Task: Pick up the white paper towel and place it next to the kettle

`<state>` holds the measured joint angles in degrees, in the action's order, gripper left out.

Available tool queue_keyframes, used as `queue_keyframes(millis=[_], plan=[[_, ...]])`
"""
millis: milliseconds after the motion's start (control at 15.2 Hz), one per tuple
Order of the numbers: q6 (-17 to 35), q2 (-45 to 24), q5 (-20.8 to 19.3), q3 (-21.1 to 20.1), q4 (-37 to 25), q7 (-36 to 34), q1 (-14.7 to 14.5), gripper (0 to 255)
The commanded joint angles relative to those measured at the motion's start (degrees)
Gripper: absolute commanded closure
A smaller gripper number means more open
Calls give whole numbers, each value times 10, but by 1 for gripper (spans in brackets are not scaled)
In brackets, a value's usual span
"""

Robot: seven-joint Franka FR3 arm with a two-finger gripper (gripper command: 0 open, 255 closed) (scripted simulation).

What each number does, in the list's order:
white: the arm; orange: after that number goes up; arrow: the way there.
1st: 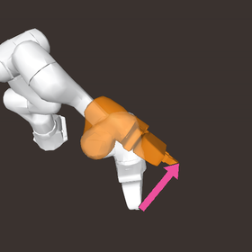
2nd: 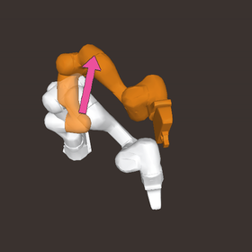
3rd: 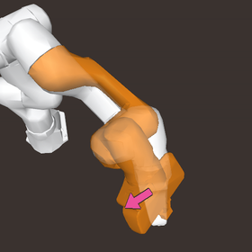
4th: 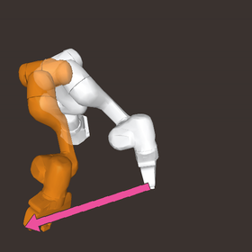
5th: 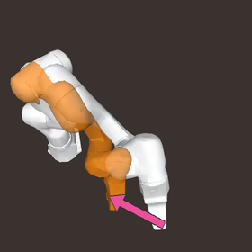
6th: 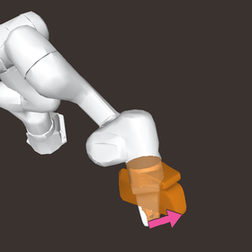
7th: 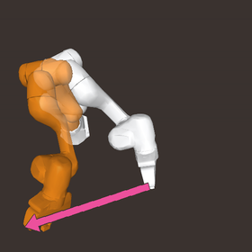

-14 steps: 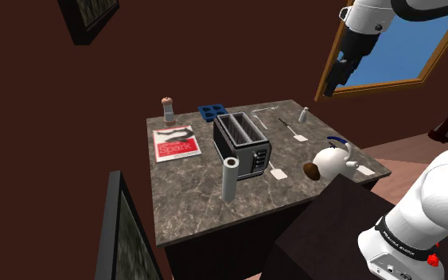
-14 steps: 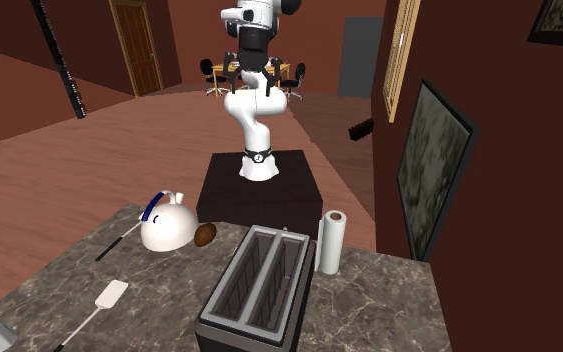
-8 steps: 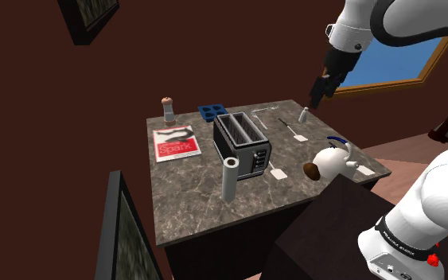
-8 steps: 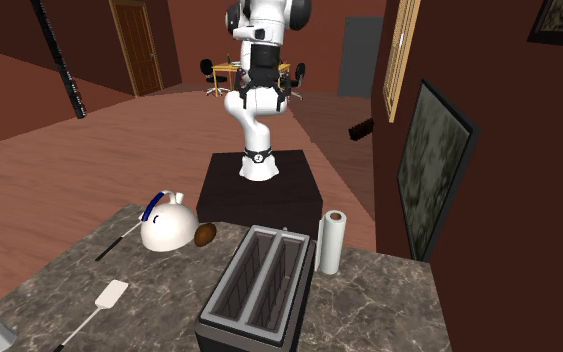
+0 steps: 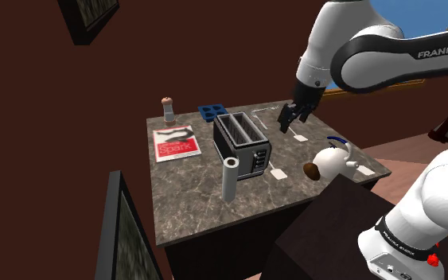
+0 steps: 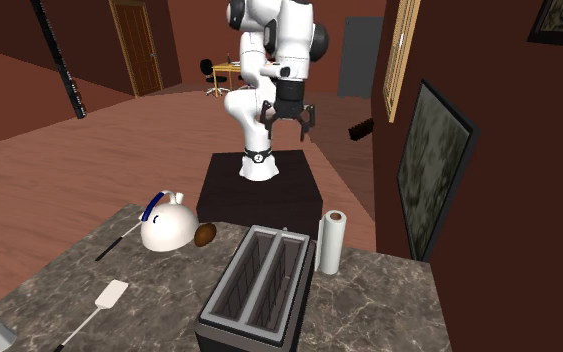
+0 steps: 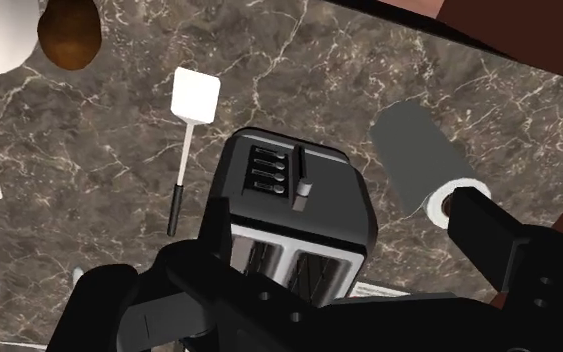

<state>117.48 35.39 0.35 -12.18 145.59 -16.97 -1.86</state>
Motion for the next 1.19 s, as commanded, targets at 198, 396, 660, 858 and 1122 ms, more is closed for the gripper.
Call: queue_keyframes(millis=[198,396,660,858,1122], plan=[[94,-81,7,-52,5,-84,4,0],[148,-140,-3,-84,-4,-139,13,0],[213,-229,-41,-127,-30,-225,31,0],[251,-303,-95,-153,-61,-304,44,0],[278,-383,-170,-163,-102,-395,44,0]])
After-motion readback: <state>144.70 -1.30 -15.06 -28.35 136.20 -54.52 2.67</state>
